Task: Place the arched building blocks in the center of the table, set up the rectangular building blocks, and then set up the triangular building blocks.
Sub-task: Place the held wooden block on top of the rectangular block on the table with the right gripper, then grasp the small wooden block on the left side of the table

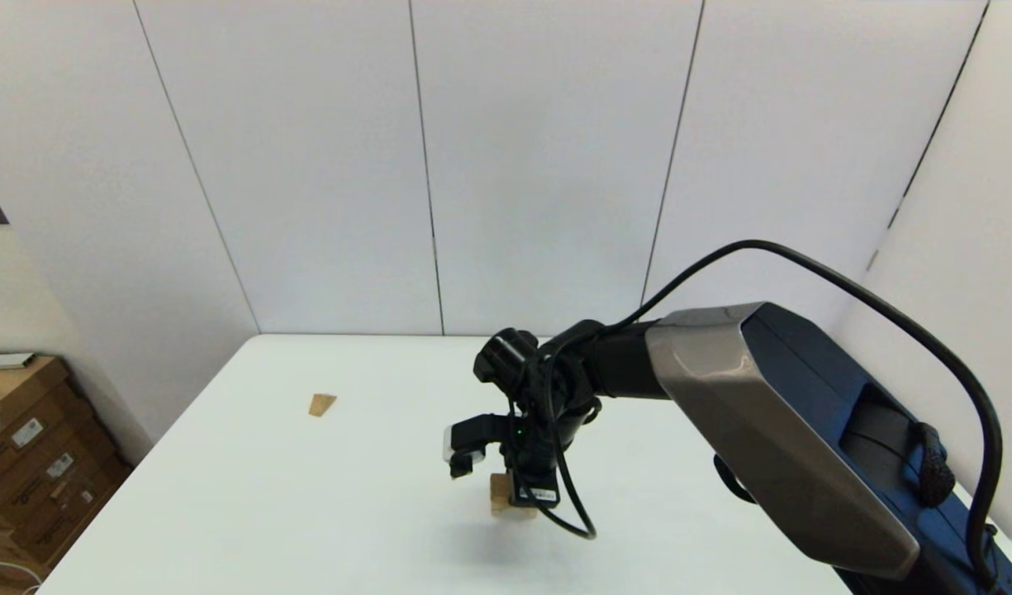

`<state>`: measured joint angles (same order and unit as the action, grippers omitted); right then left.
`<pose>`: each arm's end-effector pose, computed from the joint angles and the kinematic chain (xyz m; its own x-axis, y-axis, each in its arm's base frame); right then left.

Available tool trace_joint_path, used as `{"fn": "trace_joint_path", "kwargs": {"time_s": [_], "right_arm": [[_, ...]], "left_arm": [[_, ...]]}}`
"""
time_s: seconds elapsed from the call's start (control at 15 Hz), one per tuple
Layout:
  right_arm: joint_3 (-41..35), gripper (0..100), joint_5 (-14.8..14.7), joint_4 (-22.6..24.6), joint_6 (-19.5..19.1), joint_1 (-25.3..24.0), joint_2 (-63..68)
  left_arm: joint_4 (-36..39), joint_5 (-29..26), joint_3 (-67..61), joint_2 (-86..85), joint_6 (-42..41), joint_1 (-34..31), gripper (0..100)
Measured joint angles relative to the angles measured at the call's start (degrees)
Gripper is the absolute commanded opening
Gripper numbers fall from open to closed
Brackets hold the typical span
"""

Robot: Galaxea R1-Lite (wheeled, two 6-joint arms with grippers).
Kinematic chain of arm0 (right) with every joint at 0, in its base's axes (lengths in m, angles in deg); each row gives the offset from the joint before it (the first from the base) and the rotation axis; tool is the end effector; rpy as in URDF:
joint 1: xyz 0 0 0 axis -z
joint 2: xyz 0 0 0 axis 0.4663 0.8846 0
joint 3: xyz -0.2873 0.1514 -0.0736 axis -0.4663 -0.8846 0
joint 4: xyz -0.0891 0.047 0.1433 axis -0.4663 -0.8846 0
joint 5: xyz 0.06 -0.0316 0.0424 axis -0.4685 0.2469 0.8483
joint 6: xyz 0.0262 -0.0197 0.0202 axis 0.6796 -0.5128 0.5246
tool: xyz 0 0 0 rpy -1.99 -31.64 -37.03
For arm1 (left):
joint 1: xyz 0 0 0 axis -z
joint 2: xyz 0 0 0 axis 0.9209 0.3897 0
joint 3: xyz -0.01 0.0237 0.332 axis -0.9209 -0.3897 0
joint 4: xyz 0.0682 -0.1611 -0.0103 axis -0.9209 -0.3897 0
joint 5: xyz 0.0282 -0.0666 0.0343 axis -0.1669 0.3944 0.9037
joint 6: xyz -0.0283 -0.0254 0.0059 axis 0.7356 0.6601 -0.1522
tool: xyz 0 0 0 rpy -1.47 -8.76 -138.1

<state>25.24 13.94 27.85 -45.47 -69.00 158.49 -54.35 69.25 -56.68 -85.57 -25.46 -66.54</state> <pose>0.3602 0.3209 0.0494 0.1436 0.2666 -0.9531 -0.9850 -0.0549 -0.1637 -0.0563 0.0007 0.0753 1.0000 -0.0079 -0.0017 0.0079 1.0000 0.0017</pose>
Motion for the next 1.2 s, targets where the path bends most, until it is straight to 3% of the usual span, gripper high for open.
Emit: {"fn": "trace_joint_path", "kwargs": {"time_s": [0.07,0.87,1.2], "right_arm": [[0.0,100,-0.1,0.0,0.0,0.0,0.0],[0.0,100,-0.3,-0.5,0.4,0.4,-2.7],[-0.4,100,-0.2,-7.6,4.8,3.8,-16.3]], "left_arm": [[0.0,0.0,0.0,0.0,0.0,0.0,100],[0.0,0.0,0.0,0.0,0.0,0.0,100],[0.0,0.0,0.0,0.0,0.0,0.0,100]]}}
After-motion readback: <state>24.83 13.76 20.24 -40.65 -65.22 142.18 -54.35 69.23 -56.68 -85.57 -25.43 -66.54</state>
